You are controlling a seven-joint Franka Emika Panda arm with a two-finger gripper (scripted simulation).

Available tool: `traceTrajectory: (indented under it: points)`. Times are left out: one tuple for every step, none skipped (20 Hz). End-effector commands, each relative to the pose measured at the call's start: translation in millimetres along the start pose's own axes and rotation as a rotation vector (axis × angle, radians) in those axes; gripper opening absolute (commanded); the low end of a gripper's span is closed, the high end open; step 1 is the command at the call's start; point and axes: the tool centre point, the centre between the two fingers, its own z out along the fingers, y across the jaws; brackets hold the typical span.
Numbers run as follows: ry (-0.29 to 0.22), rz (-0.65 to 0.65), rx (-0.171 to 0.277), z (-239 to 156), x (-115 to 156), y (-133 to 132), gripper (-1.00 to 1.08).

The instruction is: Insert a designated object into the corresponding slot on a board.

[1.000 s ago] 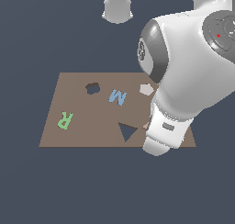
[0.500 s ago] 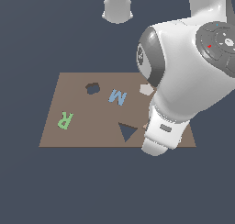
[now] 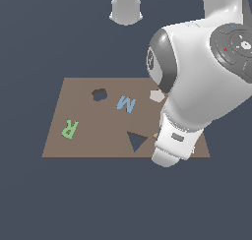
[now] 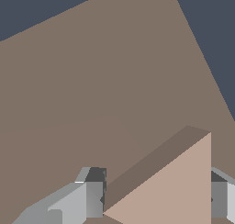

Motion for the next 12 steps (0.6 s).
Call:
traceTrajectory:
  points:
    - [0.000,0.012,0.000,0.0,0.5,0.4,-1.00]
    - [0.000,0.020,0.000,0.0,0.7,0.7,-1.00]
    - [0.000,0.029,0.000,-0.1,1.0,1.1,-1.00]
    - [0.000,0.040,0.000,-0.1,1.3,1.5,-1.00]
    - [0.000,0.053,0.000,-0.2,1.7,2.0,-1.00]
    - [0.000,0.067,0.000,-0.2,2.1,2.6,-1.00]
    - [0.000,0.082,0.000,-0.3,2.5,3.2,-1.00]
    - [0.000,0.099,0.000,-0.4,3.0,3.8,-1.00]
    - [0.000,0.118,0.000,-0.4,3.5,4.6,-1.00]
    - [0.000,0.138,0.000,-0.5,4.0,5.4,-1.00]
    - [0.000,0.159,0.000,-0.6,4.5,6.3,-1.00]
    - [0.000,0.182,0.000,-0.7,5.1,7.2,-1.00]
